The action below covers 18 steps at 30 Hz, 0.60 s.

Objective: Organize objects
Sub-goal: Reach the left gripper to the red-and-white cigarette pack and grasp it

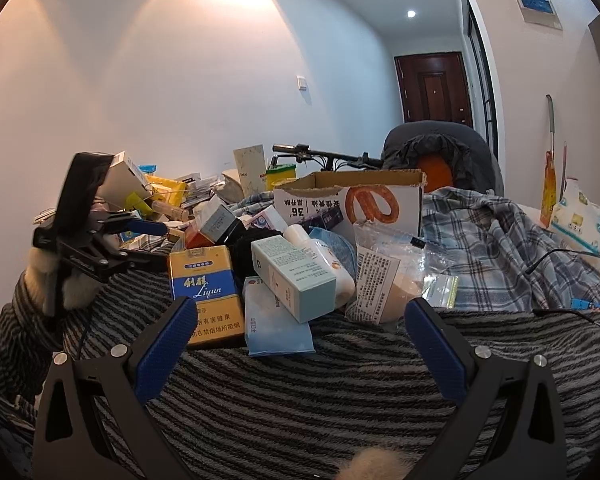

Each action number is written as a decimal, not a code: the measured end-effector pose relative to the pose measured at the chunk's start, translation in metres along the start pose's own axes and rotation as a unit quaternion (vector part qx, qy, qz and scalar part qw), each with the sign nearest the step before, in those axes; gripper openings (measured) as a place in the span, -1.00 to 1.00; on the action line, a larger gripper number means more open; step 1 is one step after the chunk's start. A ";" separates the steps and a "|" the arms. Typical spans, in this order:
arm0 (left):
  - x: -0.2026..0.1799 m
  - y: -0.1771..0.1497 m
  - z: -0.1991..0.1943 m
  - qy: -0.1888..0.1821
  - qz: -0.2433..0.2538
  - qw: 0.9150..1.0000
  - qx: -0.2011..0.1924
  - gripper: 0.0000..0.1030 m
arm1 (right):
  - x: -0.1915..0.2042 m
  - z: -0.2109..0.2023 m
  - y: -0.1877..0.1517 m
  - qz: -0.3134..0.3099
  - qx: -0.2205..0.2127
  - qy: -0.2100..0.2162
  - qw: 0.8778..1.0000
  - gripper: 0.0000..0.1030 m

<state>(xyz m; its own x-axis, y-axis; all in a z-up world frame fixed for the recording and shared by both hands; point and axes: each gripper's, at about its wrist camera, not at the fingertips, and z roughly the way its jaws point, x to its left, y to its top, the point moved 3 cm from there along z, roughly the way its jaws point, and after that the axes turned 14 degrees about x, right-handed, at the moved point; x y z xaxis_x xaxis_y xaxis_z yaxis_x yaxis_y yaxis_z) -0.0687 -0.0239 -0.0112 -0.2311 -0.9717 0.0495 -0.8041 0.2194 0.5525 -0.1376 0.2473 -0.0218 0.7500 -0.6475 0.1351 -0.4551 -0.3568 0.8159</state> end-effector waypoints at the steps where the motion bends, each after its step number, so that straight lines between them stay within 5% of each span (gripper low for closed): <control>1: 0.001 0.002 0.003 -0.007 0.002 1.000 0.004 1.00 | 0.001 0.000 0.000 -0.002 -0.001 -0.002 1.000 1.00; 7: 0.004 0.012 0.025 -0.054 -0.030 0.998 0.030 1.00 | 0.000 0.000 0.000 -0.001 -0.003 -0.003 1.000 1.00; 10: 0.002 0.011 0.025 -0.051 -0.043 0.998 0.016 0.97 | 0.000 0.000 -0.001 0.001 -0.001 0.002 1.000 1.00; 12: 0.001 0.009 0.024 -0.038 -0.042 0.998 0.008 0.78 | 0.000 -0.001 -0.001 -0.001 -0.004 0.000 1.000 1.00; 18: -0.001 0.005 0.020 -0.037 -0.035 0.999 0.003 0.77 | 0.001 -0.001 -0.001 -0.002 -0.005 -0.001 1.000 1.00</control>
<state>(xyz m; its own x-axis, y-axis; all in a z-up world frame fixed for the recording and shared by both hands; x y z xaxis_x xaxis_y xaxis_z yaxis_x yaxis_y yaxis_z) -0.0835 -0.0204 -0.0251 -0.2137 -0.9756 -0.0498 -0.8232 0.1524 0.5469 -0.1359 0.2477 -0.0219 0.7510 -0.6471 0.1315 -0.4480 -0.3530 0.8214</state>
